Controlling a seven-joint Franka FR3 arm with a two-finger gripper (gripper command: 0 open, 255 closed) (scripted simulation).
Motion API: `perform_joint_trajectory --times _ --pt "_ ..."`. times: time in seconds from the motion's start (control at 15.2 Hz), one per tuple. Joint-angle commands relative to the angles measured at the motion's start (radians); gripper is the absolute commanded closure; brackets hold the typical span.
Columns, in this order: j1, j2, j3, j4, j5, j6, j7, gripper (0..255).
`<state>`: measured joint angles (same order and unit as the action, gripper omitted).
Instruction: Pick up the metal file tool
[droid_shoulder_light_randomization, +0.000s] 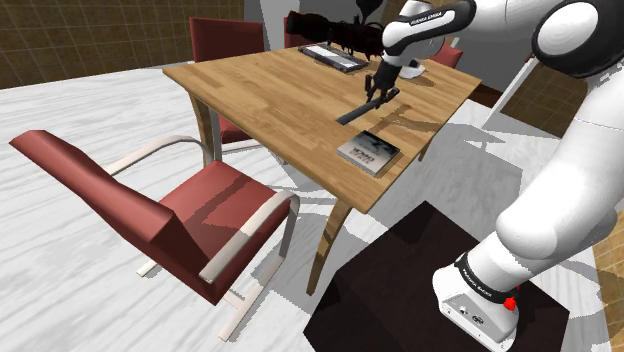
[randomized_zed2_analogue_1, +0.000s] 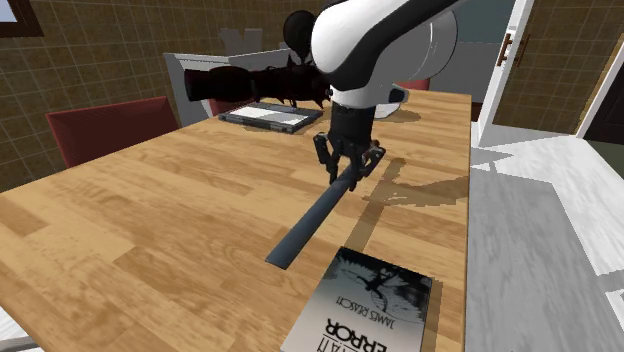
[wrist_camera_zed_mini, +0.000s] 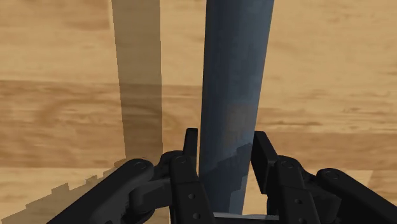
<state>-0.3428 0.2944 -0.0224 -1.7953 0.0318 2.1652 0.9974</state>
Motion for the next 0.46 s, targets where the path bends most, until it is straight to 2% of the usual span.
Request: perform_joint_trajectory --times 0.0,0.4 --pt "0.0 -0.007 0.0 0.018 -0.001 -0.025 0.0 255" --pt "0.0 -0.025 -0.001 0.05 -0.002 -0.075 0.002 255"
